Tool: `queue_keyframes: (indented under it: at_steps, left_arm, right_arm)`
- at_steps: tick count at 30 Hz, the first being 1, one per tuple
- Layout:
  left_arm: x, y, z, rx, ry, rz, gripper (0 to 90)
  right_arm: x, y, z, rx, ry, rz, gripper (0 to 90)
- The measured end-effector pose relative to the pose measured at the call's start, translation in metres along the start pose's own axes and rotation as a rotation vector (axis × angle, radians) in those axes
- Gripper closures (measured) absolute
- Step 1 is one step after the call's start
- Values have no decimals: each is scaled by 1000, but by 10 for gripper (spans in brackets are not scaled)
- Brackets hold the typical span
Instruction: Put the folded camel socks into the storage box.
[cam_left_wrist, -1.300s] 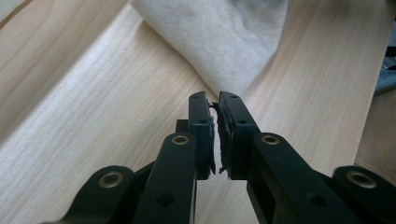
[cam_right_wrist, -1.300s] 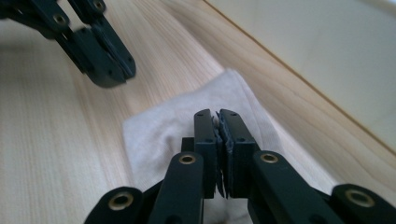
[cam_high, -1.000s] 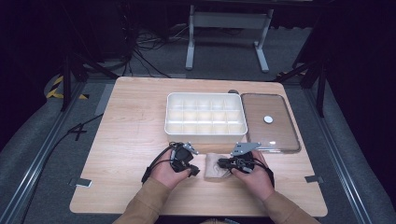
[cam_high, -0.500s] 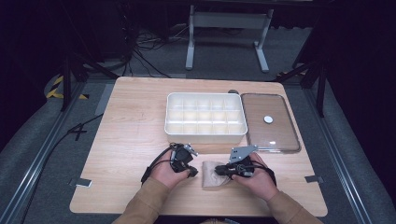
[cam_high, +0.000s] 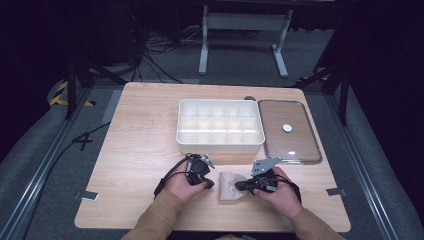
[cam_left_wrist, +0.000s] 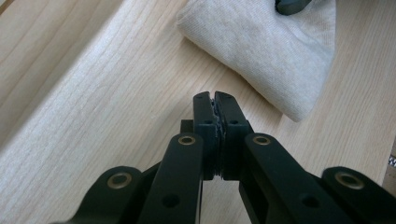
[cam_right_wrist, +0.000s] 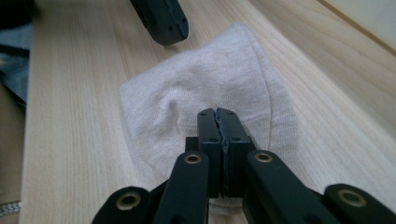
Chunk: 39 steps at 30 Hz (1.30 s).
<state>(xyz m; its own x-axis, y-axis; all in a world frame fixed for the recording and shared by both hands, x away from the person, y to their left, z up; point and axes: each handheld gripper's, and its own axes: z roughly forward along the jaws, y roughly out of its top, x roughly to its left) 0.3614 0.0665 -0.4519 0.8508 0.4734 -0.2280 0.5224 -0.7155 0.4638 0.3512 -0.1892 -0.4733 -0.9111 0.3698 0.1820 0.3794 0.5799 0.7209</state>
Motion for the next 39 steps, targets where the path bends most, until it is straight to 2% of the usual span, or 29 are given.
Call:
queue_keyframes:
  at_steps: [1, 5, 8, 16, 21, 25, 30, 34, 39]
  left_arm:
    - [-1, 1, 1, 4, -4, -6, 883]
    - [-2, 4, 7, 24, 6, 12, 880]
    - [-3, 6, 9, 24, 0, 24, 876]
    - [-7, 12, 14, 15, -22, 43, 885]
    - [-10, 14, 16, 9, -19, 60, 890]
    - [-12, 16, 16, -4, -22, 76, 887]
    - [-15, 19, 14, -21, -20, 100, 876]
    - [-20, 22, 12, -39, -9, 124, 875]
    - [-26, 24, 9, -47, -17, 143, 848]
  right_arm:
    - [-2, -2, -1, -6, 2, 5, 900]
    - [0, -3, -2, -8, -14, -11, 900]
    - [1, -4, -2, -16, -25, -21, 900]
    - [-1, -8, -2, -45, -4, -13, 900]
    - [2, -9, -2, -49, -24, -30, 900]
    - [6, -6, -2, -30, -50, -53, 900]
    - [16, 1, 0, 22, -109, -121, 899]
    - [20, 5, 1, 47, -129, -145, 899]
    - [23, 8, 5, 47, -122, -151, 899]
